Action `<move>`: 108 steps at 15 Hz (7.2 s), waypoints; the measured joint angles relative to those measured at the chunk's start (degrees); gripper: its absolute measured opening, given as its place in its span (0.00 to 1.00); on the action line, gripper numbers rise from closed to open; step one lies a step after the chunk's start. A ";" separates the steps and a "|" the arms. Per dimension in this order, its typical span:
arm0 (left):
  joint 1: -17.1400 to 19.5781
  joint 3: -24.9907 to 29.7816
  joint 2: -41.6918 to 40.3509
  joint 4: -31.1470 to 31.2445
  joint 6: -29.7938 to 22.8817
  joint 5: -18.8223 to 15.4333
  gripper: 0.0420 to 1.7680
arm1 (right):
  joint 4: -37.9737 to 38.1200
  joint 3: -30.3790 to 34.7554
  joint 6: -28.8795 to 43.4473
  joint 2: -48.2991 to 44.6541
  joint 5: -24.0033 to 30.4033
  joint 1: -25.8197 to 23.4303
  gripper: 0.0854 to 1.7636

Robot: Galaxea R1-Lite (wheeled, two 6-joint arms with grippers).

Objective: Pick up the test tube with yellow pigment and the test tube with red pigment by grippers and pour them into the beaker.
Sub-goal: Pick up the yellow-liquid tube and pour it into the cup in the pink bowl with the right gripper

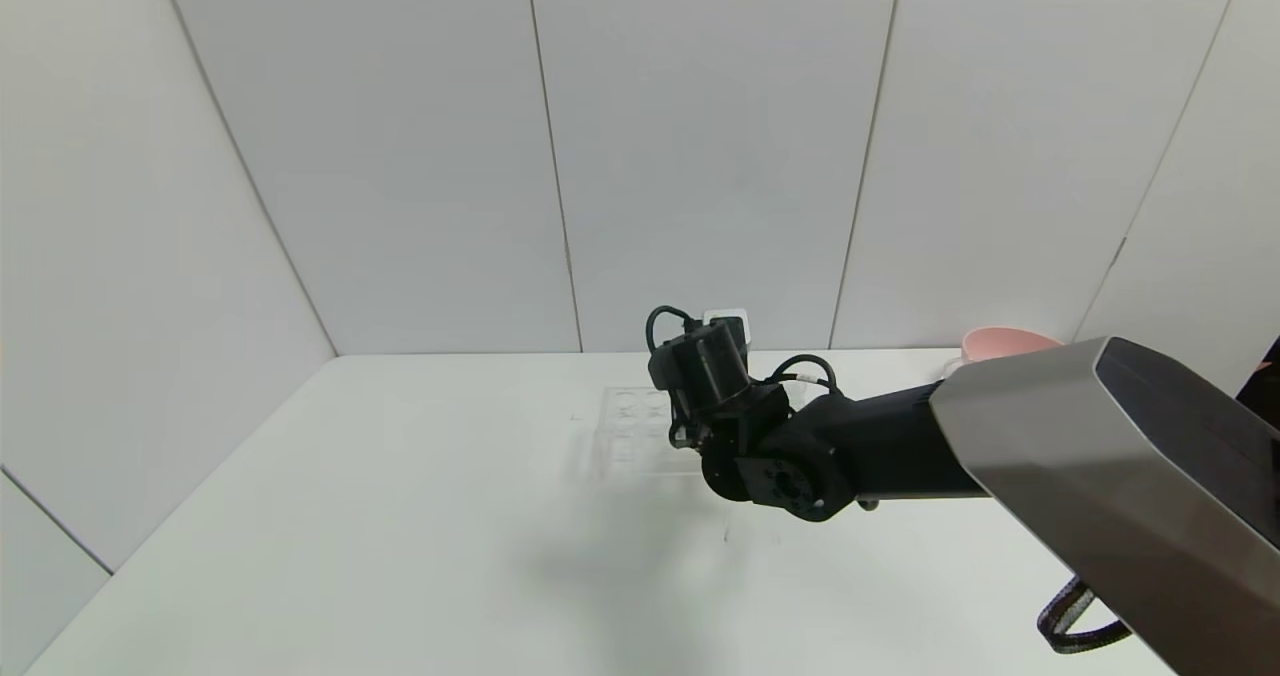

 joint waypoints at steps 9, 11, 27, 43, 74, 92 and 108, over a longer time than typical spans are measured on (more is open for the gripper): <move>0.00 0.00 0.00 0.00 0.00 0.00 0.97 | 0.17 -0.68 -0.44 -2.26 -0.29 0.26 0.27; 0.00 0.00 0.00 -0.02 0.00 0.00 0.97 | 0.17 -0.71 -0.69 -3.55 -0.24 0.54 0.27; 0.00 0.00 0.00 0.00 0.00 0.00 0.97 | 0.71 15.25 -4.41 -21.47 7.45 2.10 0.27; 0.00 0.00 0.00 0.00 0.00 0.00 0.97 | 2.13 36.47 -26.05 -46.78 48.42 -27.34 0.27; 0.00 0.00 0.00 0.00 0.00 0.00 0.97 | 39.22 -11.40 -75.75 -12.85 72.94 -56.82 0.27; 0.00 0.00 0.00 0.00 0.00 0.00 0.97 | 44.85 -12.20 -85.35 -13.07 67.61 -54.87 0.27; 0.00 0.00 0.00 0.00 0.00 0.00 0.97 | 52.16 -18.71 -99.30 -12.15 45.98 -47.40 0.27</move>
